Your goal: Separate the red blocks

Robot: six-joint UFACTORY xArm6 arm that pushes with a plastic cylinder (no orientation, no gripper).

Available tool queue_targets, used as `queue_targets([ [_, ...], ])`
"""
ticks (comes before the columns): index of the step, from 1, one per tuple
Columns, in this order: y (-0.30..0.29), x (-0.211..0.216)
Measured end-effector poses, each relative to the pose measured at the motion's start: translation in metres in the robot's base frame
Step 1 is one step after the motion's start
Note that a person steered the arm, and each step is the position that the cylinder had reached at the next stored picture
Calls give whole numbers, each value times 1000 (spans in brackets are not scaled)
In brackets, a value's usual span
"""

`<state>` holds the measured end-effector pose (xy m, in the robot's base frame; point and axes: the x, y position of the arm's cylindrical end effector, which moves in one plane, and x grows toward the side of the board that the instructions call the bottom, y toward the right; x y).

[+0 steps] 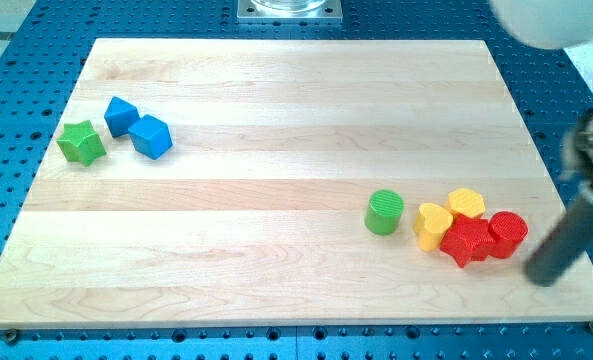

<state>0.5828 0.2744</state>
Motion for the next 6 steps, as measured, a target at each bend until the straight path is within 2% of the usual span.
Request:
queue_targets([
  [2, 11, -23],
  [6, -14, -10],
])
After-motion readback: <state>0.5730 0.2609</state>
